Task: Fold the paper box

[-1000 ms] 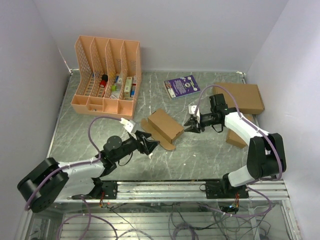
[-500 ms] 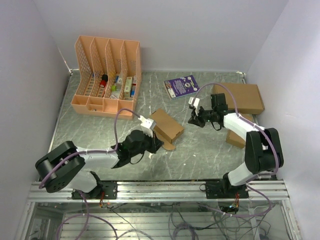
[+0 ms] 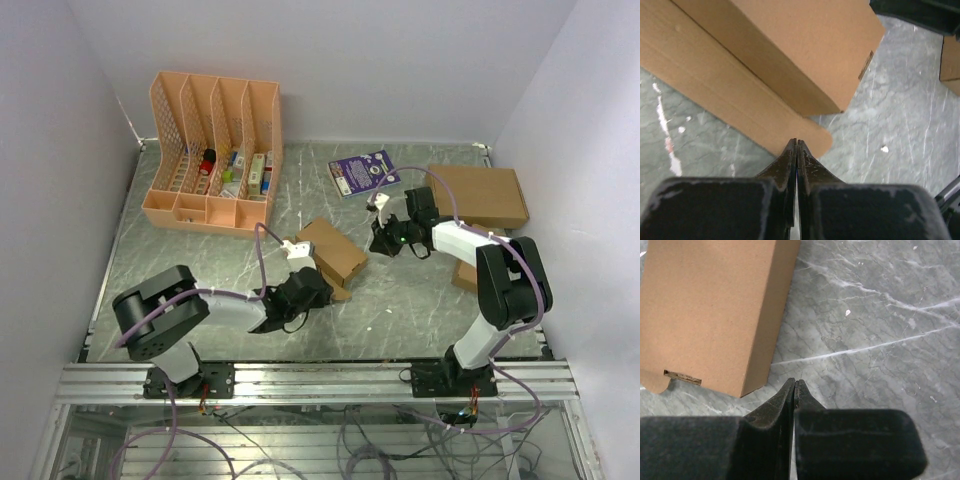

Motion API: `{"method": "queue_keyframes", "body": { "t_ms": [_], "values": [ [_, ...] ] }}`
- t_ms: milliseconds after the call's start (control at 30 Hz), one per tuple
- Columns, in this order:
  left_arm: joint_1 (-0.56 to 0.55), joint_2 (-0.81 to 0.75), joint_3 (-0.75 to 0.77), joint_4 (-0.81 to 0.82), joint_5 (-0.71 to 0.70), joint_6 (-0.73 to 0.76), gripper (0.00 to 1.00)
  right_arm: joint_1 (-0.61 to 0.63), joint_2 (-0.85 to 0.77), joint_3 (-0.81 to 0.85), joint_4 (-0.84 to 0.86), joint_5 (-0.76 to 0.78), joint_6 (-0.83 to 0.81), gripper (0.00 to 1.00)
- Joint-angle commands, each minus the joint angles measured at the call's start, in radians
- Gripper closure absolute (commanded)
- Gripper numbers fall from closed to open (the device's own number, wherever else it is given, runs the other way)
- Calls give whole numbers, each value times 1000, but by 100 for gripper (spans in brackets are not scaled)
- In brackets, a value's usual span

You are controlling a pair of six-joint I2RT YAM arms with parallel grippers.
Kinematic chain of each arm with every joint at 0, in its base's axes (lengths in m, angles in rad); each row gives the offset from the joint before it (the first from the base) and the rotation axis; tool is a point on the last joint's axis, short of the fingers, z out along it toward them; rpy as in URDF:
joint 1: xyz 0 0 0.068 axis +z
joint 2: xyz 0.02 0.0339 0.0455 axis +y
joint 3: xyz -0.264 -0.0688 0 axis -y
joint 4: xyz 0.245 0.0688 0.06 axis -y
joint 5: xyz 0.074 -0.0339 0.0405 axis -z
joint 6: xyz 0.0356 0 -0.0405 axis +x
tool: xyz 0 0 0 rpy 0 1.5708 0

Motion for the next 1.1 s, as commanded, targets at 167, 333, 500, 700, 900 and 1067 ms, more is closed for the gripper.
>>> {"method": "queue_keyframes", "body": {
  "t_ms": [167,333,500,700,900,1067],
  "values": [
    [-2,140,140,-36,-110,-111,93,22,41,33,13,13,73,100],
    [4,180,190,-47,-105,-93,93,31,56,40,-11,-32,60,100],
    [16,198,224,-58,-87,-68,93,52,61,48,-46,-60,28,100],
    [26,188,192,-34,-70,-66,93,51,53,57,-48,-48,38,100],
    [31,84,125,-42,-28,11,93,-13,29,105,-67,44,62,99],
    [31,-95,15,-19,47,148,87,-60,-31,84,-59,-39,28,94]
  ]
}}
